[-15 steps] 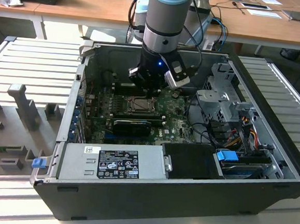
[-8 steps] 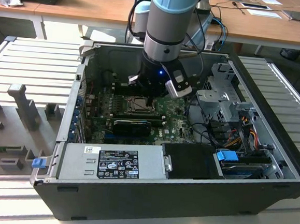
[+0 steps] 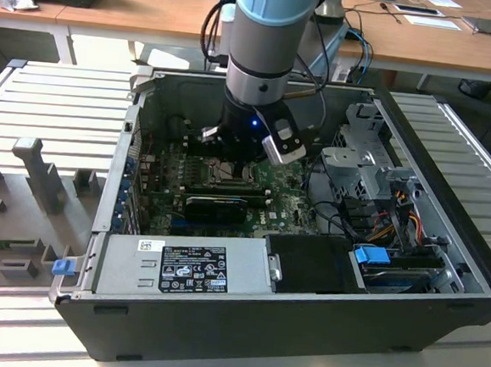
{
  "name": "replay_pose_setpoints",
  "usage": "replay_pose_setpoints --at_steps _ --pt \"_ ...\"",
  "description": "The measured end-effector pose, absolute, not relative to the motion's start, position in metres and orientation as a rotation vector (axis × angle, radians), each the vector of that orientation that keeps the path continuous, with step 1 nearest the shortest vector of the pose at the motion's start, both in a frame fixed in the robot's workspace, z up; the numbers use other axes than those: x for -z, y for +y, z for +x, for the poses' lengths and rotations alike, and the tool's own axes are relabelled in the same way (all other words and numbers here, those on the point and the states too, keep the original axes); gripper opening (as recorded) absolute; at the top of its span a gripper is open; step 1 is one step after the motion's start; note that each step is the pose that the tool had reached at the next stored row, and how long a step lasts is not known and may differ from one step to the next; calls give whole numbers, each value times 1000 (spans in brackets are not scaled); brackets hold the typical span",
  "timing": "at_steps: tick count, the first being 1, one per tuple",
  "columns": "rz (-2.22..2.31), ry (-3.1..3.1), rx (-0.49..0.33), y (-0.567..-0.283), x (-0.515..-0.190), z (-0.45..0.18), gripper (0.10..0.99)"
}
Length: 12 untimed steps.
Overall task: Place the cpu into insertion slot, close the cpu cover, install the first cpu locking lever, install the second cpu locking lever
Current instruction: 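Install the second cpu locking lever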
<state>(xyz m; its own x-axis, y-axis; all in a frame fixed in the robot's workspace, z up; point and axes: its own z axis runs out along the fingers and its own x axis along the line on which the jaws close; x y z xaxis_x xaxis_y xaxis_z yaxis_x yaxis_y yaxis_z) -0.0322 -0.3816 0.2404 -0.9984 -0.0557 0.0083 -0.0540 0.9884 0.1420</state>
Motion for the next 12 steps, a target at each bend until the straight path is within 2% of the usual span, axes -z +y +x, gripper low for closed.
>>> replay_pose_setpoints --at_steps 8,12 --pt "87 -3120 229 -382 -227 -47 106" --pt "88 -3117 266 -385 -226 -56 106"
